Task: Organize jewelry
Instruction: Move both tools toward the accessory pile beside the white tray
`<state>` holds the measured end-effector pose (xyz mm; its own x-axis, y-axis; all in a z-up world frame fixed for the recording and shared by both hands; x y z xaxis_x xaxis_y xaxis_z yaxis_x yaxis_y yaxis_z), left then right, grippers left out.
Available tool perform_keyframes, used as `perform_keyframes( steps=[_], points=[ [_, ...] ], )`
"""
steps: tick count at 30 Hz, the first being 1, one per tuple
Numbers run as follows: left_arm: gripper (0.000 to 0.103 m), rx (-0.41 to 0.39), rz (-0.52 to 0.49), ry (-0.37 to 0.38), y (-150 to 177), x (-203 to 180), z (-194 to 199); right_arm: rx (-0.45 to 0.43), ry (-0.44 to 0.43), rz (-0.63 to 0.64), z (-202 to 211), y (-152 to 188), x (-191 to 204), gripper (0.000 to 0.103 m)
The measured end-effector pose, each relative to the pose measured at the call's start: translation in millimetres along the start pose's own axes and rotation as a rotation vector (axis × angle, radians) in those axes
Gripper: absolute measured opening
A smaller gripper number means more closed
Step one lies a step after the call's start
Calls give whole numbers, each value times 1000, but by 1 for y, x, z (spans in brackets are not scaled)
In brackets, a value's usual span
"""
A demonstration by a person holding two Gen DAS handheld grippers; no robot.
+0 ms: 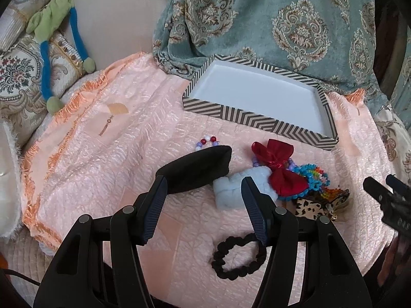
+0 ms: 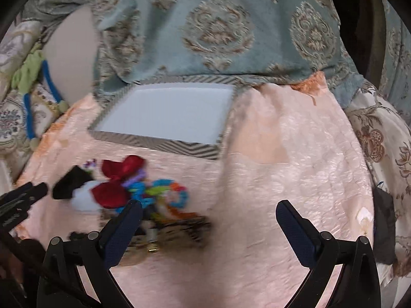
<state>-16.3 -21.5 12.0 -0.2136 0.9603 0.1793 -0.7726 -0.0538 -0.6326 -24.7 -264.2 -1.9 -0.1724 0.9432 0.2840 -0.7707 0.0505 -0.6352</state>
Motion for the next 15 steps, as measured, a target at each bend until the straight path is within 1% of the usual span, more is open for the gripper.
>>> perform_keyframes(
  steps=[2,6,11,15],
  points=[
    [60,-8,3,-3,0,2,4,-3,-21,6,3,1,11,103],
    [60,-27,10,-5,1,5,9,11,-21,28,5,5,26,103],
    [60,-49,6,-9,3,6,12,4,-32,10,14,5,34,103],
    [60,-63,20,-19,3,7,11,-9,-23,24,17,4,42,103]
  ],
)
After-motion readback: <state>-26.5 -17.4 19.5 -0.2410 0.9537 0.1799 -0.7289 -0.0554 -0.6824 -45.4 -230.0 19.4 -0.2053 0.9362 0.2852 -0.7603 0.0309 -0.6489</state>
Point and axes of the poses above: each gripper's, at about its wrist camera, not at the fingertips, and z roughly against the way its jaws point, x to its left, y to its underside, the point moved 4 cm from there along -z, roughly the way its jaws point, and after that the axes turned 15 degrees about -y, right-handed, at the moved point
